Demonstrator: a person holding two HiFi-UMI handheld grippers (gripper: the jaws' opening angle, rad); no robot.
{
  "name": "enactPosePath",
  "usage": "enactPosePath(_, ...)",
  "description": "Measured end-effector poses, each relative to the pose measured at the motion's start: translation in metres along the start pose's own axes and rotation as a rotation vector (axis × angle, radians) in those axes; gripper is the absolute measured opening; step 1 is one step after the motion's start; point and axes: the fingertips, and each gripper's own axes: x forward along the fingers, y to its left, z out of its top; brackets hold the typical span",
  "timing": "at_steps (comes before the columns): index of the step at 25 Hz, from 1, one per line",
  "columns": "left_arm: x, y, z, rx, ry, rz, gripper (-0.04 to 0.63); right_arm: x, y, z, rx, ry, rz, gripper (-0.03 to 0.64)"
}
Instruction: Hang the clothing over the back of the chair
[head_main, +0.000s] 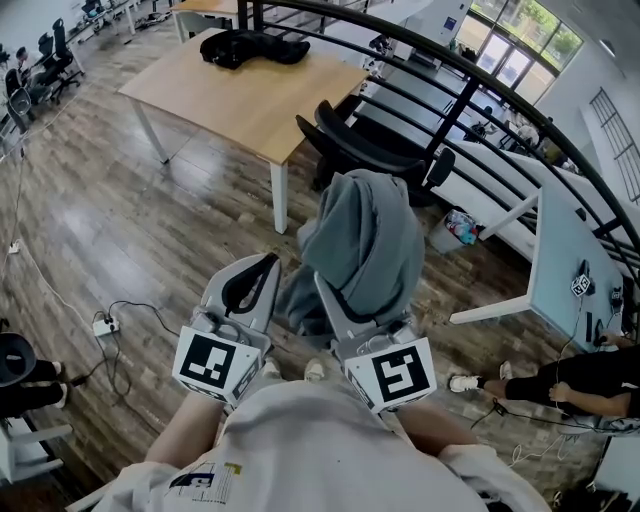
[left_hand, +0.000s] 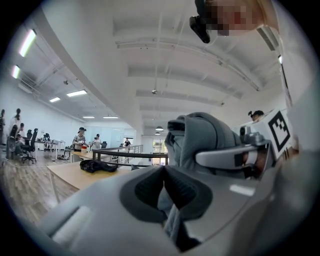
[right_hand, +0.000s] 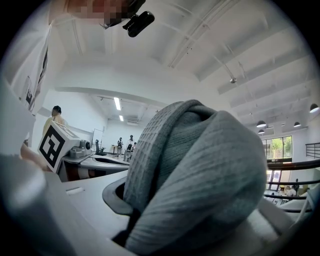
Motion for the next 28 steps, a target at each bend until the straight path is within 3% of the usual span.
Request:
enactPosePath(12, 0.010, -0.039, 0.003, 0.034, 0.002, 0.004, 0.000, -0.026, -0.016, -0.002, -0.020, -0.014, 0.034, 0.166)
enactPosePath(28, 0.009, -0.063, 0.003, 0.043, 0.000, 0.098, 0.000, -0.049, -0.042, 0.001, -0.005, -0.059, 0.068, 0.166)
